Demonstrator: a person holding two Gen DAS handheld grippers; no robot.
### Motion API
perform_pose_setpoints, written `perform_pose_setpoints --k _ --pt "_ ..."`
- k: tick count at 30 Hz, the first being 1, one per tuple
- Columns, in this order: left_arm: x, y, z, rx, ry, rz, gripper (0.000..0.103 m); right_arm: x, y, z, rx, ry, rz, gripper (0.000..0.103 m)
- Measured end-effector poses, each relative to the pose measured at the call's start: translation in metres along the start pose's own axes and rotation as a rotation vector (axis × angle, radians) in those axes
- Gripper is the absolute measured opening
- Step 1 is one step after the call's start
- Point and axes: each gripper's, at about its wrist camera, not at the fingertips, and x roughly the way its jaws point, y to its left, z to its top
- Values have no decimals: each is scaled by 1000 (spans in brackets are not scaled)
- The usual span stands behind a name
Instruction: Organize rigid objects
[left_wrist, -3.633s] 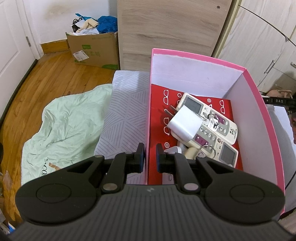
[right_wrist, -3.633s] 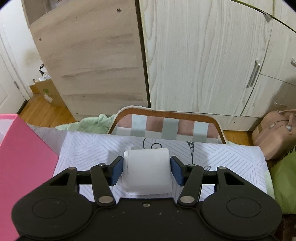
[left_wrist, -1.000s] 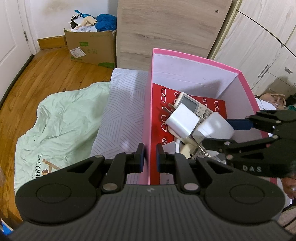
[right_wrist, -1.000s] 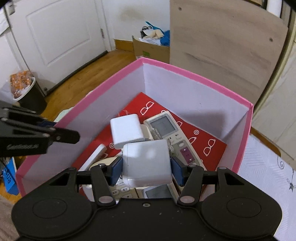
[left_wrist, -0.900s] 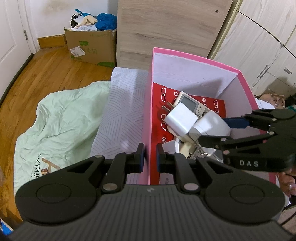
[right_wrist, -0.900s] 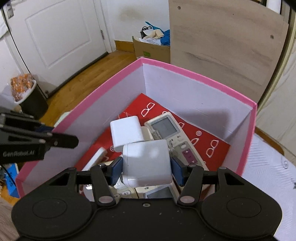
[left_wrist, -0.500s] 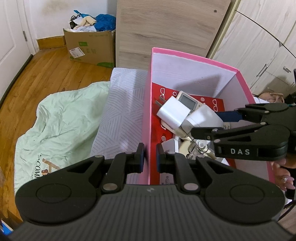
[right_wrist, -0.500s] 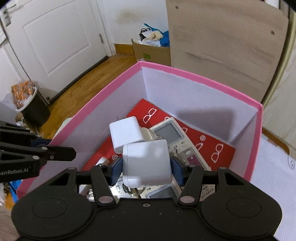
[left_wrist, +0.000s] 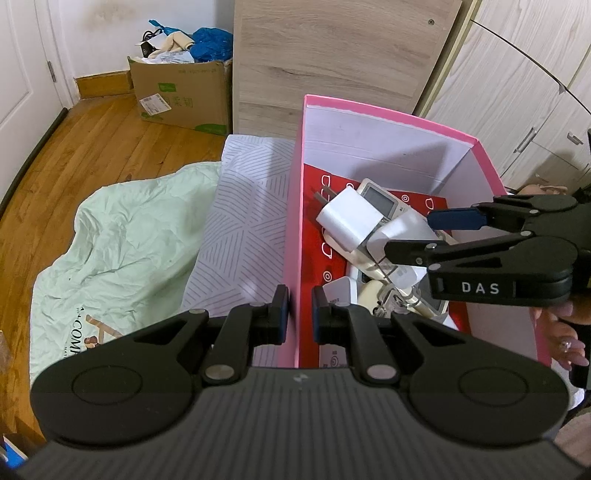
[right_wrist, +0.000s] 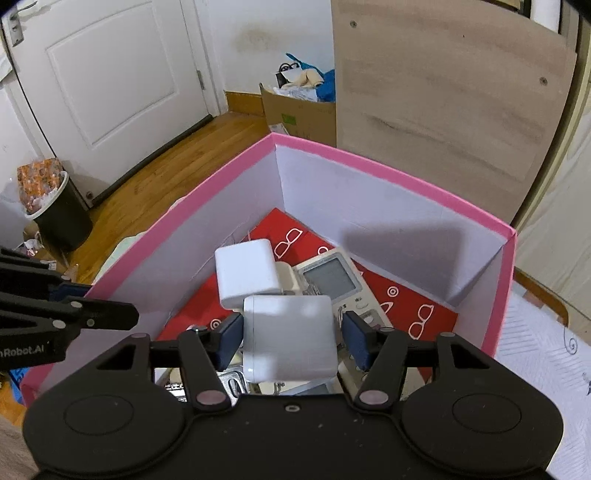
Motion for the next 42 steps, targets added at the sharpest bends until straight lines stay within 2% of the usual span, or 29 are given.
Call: perform_pose_setpoints --k 5,9,18,21,27,30,32,35,36,42 --pt "0 1 -1 -5 0 -1 10 -15 2 0 -29 -47 -28 64" --pt "-6 1 -3 -11 -11 -1 10 -43 -1 2 -4 -111 -30 64" --pt "-45 -11 -13 8 -116 40 10 -125 -1 -13 14 -297 -51 64" --pt "-60 -17 -19 7 -147 23 10 -152 4 -26 20 -359 -65 64" --pt "-102 -45 -31 61 -272 4 10 -201 8 -56 60 -485 -68 64" --pt "-117 -63 -41 98 -325 26 10 -219 14 -73 52 -550 -108 64" --pt "-123 -74 -49 112 -344 15 10 -226 17 -87 51 -578 -141 64" --pt "-129 -88 -67 123 -365 1 10 -232 26 -107 46 -626 -271 64" --pt "-130 -92 -74 130 -374 3 10 -235 28 -113 41 -637 -291 64" --pt "-134 -108 -109 130 -410 7 14 -246 33 -152 62 -662 -313 65"
